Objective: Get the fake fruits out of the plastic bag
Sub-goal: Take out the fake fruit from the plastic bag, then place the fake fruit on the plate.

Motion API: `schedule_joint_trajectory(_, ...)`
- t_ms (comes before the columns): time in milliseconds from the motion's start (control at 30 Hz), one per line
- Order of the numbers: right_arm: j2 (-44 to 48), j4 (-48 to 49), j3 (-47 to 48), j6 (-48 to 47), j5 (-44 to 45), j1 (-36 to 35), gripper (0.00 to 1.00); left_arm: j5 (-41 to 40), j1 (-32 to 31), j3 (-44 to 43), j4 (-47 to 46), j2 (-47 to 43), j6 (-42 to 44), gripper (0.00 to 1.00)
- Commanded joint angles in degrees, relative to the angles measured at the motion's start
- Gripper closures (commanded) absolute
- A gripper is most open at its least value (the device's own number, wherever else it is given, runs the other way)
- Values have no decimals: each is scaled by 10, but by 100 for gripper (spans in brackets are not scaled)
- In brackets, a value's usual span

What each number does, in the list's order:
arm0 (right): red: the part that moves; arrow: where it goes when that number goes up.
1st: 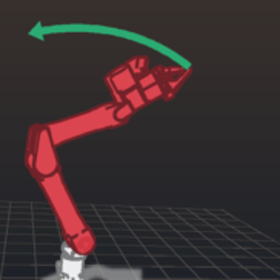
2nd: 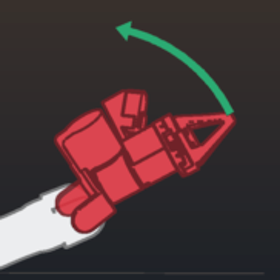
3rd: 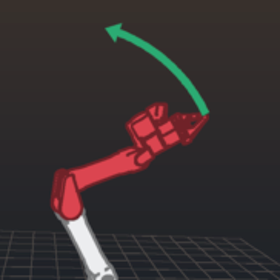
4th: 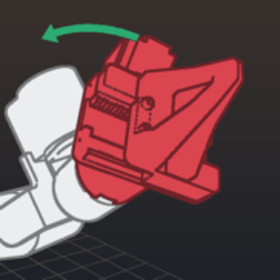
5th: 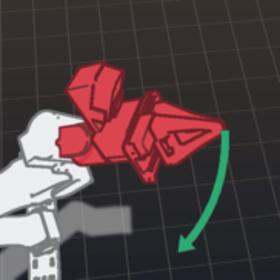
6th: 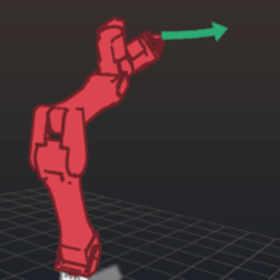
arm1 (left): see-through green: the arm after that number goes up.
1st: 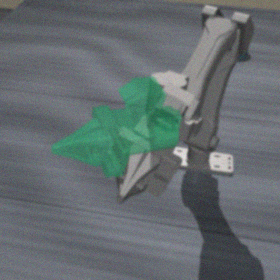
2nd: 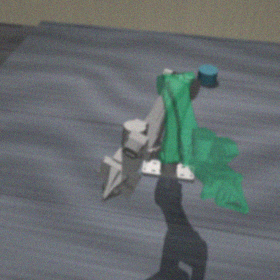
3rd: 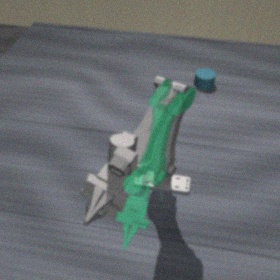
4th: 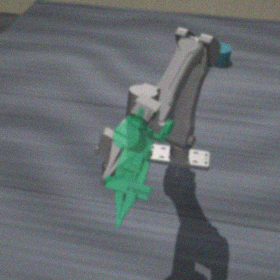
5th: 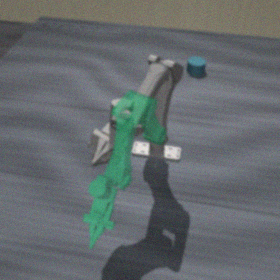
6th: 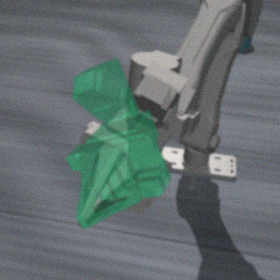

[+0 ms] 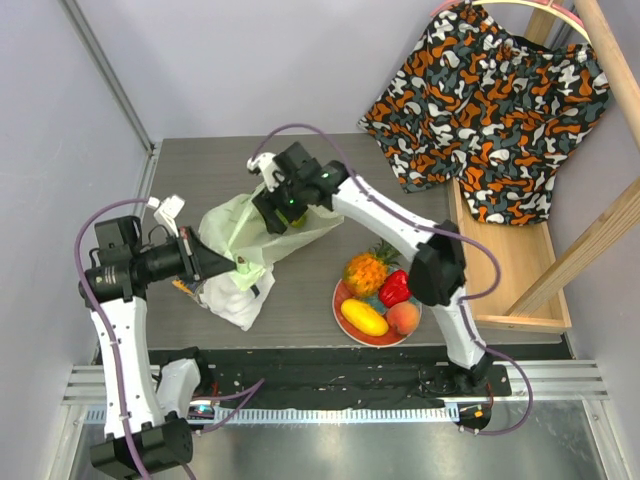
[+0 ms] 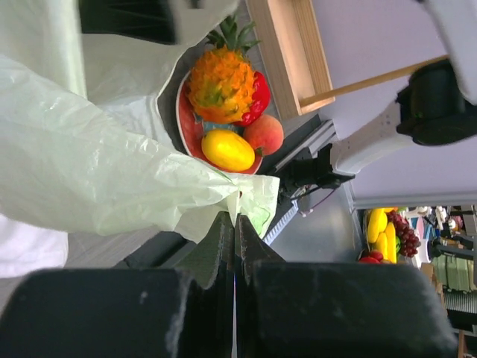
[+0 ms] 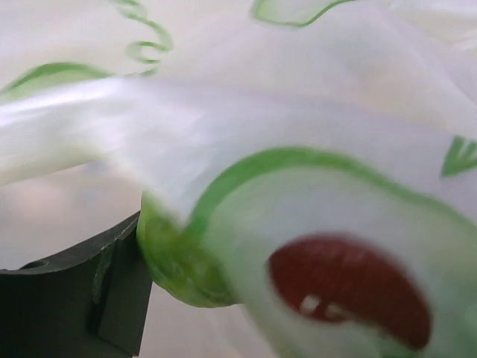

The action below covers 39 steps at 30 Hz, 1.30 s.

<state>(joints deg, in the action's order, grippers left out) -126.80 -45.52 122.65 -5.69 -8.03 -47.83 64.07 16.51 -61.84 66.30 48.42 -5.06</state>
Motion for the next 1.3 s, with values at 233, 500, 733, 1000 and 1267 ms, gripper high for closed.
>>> schedule_joint_trajectory(233, 307, 0, -208, -168, -272, 3, 60, -3, 1, -24, -343, 133, -220, 100)
schedule_joint_trajectory(500, 309, -5, -247, -186, -299, 13, 58, 0, 0, -28, -440, 163, -319, 100)
schedule_joint_trajectory(733, 194, 7, -133, -175, -304, 20, 57, -1, 2, -36, -493, 153, -357, 100)
schedule_joint_trajectory(1000, 108, 142, -8, 139, -504, 86, 53, 21, 7, -162, -492, 167, -354, 100)
schedule_joint_trajectory(1267, 253, -54, -158, -257, -389, 68, 47, -5, 10, -140, -457, 146, -311, 100)
